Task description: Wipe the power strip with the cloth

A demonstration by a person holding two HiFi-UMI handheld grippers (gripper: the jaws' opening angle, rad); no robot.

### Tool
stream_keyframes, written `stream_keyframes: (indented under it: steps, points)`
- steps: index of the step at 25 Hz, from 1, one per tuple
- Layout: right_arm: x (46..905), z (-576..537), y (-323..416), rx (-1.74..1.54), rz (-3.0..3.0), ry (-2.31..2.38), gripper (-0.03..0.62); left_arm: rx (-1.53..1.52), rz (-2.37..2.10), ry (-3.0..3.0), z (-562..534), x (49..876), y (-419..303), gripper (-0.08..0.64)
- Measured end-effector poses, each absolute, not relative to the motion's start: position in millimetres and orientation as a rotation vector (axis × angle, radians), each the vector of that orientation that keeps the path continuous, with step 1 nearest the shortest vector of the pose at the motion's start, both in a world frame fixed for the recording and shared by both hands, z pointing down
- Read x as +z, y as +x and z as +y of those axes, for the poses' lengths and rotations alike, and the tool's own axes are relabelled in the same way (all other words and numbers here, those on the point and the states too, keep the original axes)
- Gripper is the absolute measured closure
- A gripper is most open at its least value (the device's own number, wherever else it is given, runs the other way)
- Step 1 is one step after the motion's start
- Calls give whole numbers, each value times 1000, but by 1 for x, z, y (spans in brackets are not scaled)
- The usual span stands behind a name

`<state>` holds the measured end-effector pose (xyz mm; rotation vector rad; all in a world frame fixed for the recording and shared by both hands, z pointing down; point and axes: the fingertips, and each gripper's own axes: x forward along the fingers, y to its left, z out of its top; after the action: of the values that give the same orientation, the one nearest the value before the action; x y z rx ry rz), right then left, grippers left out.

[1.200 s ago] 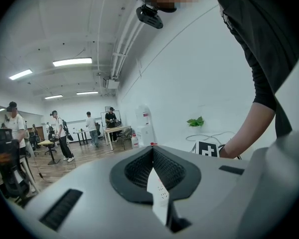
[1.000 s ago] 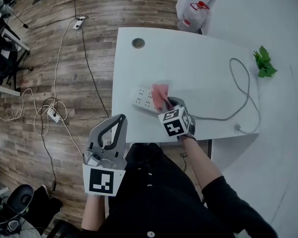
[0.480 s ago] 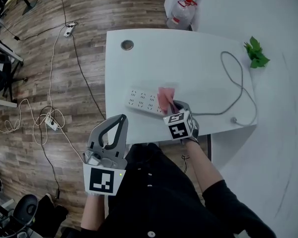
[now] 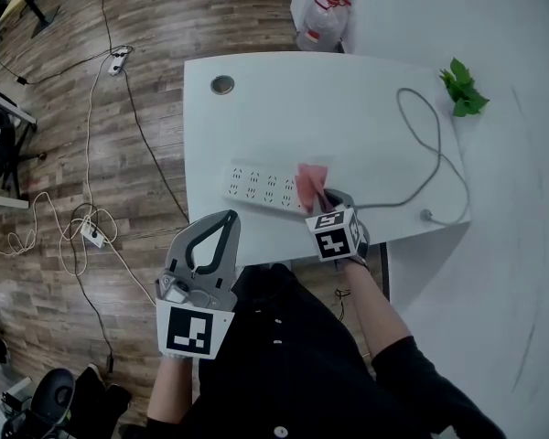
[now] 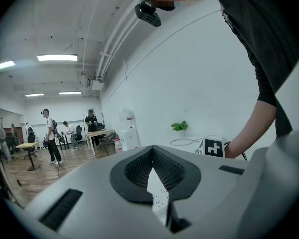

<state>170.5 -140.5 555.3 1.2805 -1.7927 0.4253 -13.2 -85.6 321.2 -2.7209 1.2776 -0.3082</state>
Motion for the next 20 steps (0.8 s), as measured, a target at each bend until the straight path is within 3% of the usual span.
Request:
stream_keyframes:
  steps: [10, 20]
  points:
    - [530, -145, 155, 399, -1876, 1270, 531, -313, 1299, -2713, -88, 322, -17, 546]
    - [491, -161, 78, 265, -2052, 1130, 531, -339, 1420, -2662, -85, 320, -46, 546]
